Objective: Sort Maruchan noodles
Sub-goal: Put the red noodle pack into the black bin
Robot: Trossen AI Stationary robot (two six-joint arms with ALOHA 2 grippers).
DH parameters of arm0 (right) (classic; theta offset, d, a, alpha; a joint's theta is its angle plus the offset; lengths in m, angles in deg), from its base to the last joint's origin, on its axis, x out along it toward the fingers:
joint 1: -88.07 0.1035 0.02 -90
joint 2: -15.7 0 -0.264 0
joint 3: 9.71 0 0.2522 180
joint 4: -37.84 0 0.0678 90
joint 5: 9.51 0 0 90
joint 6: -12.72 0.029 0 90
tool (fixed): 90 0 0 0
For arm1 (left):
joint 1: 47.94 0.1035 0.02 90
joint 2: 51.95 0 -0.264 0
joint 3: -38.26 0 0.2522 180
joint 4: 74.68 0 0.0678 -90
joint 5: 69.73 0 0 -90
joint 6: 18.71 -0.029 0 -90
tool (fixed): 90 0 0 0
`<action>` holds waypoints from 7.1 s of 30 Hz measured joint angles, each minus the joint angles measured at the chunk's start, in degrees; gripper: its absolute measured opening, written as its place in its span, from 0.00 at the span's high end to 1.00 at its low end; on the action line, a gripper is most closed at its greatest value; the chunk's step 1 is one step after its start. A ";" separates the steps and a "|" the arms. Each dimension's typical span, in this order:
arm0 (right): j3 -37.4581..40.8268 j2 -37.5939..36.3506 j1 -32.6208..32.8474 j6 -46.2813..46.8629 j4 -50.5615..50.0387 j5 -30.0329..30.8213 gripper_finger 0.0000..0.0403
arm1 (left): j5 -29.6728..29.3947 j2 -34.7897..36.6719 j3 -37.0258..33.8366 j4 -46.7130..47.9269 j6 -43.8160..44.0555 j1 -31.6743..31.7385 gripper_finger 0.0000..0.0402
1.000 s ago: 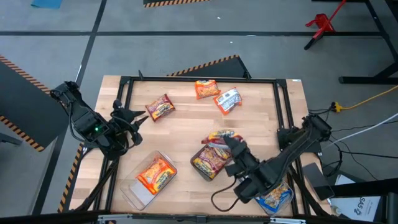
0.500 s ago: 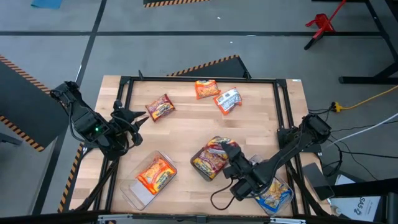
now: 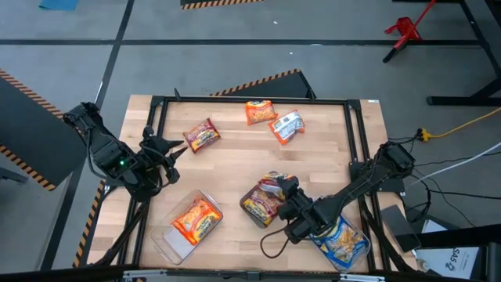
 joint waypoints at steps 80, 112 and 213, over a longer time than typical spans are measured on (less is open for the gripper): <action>7.44 -20.74 -23.05 34.36 -2.18 -64.06 0.41 | 2.65 -0.02 0.01 -0.15 3.52 -0.01 0.75; -0.61 -20.72 -22.45 31.06 -9.06 -51.72 0.99 | 2.62 -0.02 0.00 -0.08 3.52 -0.01 0.75; -28.00 5.42 -4.74 13.81 -24.13 -43.41 0.49 | -0.76 -3.17 0.00 0.29 2.56 -0.02 0.75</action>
